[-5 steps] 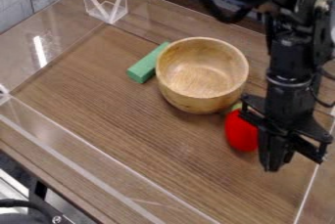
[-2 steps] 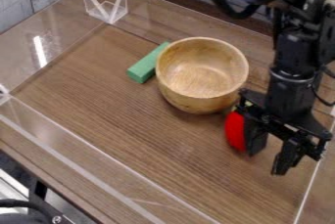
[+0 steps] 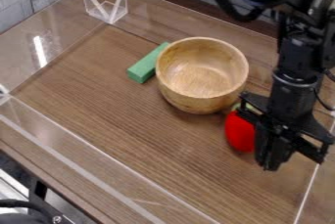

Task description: Move the red object to the right side of the table

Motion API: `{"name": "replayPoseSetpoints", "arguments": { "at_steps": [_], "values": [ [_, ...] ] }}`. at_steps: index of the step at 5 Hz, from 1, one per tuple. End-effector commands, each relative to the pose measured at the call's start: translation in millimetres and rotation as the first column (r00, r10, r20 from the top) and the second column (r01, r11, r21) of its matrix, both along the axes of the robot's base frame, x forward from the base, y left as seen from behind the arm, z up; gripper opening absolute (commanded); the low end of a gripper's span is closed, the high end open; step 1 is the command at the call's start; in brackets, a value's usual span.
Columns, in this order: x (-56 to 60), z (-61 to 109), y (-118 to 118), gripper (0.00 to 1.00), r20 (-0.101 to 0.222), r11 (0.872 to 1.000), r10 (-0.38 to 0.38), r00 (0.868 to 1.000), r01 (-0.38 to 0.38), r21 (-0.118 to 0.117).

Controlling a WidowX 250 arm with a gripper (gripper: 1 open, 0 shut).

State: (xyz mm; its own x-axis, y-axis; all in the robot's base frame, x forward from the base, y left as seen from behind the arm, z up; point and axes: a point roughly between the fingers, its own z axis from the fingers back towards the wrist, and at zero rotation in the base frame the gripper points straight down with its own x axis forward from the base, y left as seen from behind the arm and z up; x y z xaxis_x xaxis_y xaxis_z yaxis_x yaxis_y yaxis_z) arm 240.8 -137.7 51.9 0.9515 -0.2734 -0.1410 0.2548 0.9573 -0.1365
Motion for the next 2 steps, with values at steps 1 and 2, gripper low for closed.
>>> {"name": "replayPoseSetpoints", "arguments": {
  "at_steps": [1,2],
  "values": [
    [3.5,37.8,-10,1.00,0.107,0.999,-0.038,0.994,0.040,-0.025],
    [4.1,70.8,-6,1.00,0.192,0.998,-0.049,0.980,0.054,-0.020]
  ]
}}
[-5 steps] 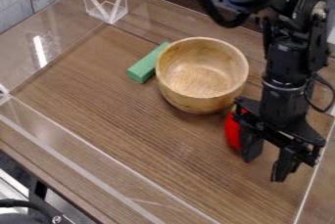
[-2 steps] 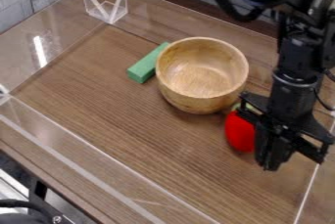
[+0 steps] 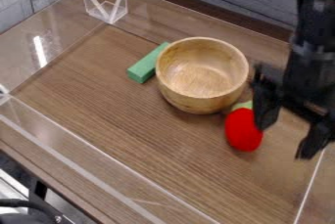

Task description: Move the red object to the right side of the table

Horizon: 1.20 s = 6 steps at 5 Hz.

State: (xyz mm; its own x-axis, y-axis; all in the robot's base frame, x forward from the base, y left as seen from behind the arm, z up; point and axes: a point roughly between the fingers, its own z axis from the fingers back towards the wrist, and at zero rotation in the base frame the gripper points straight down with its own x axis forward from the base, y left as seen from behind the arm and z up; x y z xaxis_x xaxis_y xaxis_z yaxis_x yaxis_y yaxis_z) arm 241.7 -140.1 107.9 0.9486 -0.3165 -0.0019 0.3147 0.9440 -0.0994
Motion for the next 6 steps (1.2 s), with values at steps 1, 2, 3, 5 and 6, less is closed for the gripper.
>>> {"name": "replayPoseSetpoints", "arguments": {
  "at_steps": [1,2,3,5,6],
  "values": [
    [20.3,38.1,21,1.00,0.101,0.995,0.095,0.990,-0.093,-0.023],
    [35.2,58.3,47,1.00,0.150,0.979,0.203,0.968,-0.200,-0.039],
    [41.9,61.8,85,1.00,0.169,0.961,0.275,0.946,-0.269,-0.060],
    [54.9,47.3,154,1.00,0.226,0.941,0.336,0.914,-0.334,-0.048],
    [57.6,38.7,176,1.00,0.249,0.933,0.356,0.901,-0.357,-0.044]
  ]
}}
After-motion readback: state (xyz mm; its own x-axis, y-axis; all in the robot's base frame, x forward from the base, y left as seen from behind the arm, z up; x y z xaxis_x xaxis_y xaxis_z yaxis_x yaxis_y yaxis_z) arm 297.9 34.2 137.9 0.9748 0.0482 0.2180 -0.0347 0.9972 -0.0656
